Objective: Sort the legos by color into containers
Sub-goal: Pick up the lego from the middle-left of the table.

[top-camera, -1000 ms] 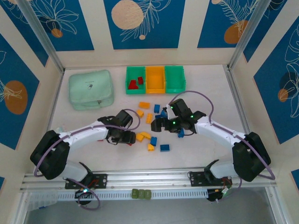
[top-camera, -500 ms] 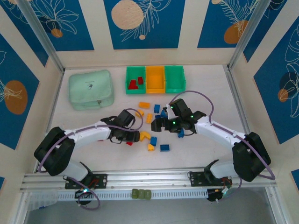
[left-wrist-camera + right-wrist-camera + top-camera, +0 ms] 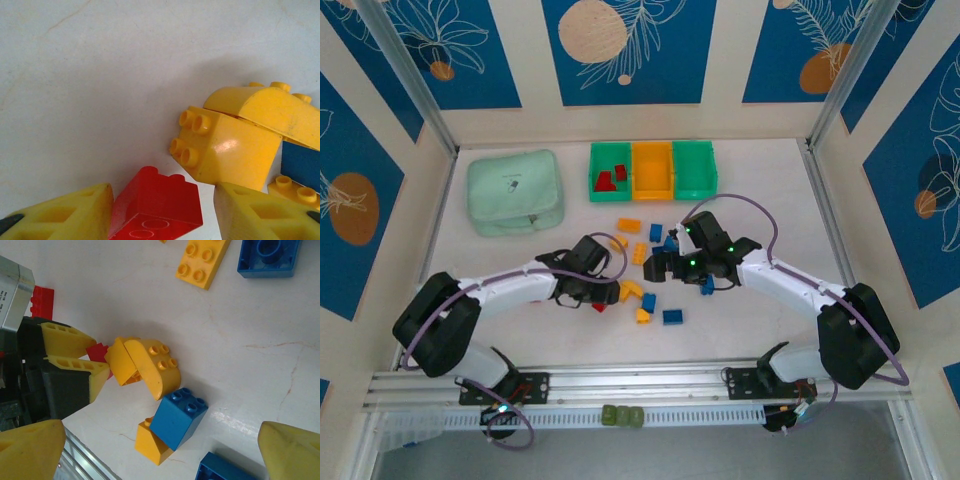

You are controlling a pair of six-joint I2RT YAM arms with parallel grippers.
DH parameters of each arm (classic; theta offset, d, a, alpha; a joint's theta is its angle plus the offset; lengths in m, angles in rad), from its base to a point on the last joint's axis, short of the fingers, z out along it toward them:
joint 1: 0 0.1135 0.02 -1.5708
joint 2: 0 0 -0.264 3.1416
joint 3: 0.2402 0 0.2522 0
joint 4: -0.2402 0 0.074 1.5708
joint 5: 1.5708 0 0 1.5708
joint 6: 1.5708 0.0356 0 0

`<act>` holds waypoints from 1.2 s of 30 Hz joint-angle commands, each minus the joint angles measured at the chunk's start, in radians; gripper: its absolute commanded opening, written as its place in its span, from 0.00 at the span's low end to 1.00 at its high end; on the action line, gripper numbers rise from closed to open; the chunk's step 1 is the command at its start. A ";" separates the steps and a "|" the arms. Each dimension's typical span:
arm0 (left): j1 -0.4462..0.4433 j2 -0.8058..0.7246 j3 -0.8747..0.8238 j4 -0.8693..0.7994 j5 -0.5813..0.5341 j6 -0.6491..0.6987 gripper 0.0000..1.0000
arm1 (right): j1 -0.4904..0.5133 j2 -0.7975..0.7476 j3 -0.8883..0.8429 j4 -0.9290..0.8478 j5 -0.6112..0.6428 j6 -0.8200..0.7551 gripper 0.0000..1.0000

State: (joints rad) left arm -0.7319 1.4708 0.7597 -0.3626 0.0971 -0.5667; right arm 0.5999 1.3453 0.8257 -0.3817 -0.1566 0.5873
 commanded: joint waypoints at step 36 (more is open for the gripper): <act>-0.055 -0.074 -0.092 -0.002 -0.140 0.041 0.37 | -0.025 -0.005 0.042 0.003 -0.023 -0.007 0.99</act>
State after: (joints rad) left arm -0.7765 1.4220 0.6682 -0.3573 -0.0120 -0.5411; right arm 0.5812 1.3464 0.8356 -0.3813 -0.1581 0.5873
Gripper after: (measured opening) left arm 0.373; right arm 0.991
